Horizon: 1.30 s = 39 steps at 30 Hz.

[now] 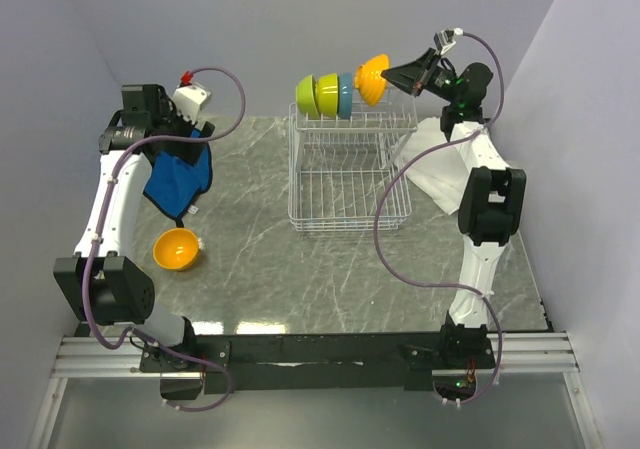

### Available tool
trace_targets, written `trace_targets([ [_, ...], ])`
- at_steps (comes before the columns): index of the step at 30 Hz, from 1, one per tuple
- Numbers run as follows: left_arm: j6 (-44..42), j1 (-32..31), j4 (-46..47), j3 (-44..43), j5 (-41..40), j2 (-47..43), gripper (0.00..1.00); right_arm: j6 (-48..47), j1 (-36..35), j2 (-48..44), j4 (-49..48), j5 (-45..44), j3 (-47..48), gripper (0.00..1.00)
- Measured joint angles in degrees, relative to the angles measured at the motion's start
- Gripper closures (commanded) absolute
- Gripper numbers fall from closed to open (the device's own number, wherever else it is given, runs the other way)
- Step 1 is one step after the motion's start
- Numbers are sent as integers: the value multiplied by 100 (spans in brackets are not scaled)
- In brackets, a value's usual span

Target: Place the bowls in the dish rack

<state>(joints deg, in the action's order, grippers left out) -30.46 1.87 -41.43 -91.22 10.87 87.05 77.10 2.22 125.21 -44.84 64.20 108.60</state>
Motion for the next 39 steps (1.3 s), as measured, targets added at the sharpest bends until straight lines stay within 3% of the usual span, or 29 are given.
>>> trace_targets([
  [15, -46, -306, 11, 107, -273, 0, 3, -7, -192, 455, 223, 240, 85, 100],
  [16, -48, -365, 20, 122, -295, 0, 3, -17, -197, 505, 258, 245, 118, 98],
  [18, -55, -457, 26, 151, -330, 0, 3, -31, -201, 579, 330, 251, 199, 79],
  [20, -63, -522, 31, 201, -367, 0, 3, -44, -199, 603, 393, 278, 278, 67],
  [25, -61, -577, 42, 278, -466, 0, 3, -96, -197, 603, 409, 293, 323, 58],
  [26, -61, -577, 46, 278, -474, 0, 3, -105, -197, 603, 411, 295, 323, 49],
  [39, -42, -577, 481, 710, -619, -85, 3, -195, 48, 315, 354, 544, -26, 43],
])
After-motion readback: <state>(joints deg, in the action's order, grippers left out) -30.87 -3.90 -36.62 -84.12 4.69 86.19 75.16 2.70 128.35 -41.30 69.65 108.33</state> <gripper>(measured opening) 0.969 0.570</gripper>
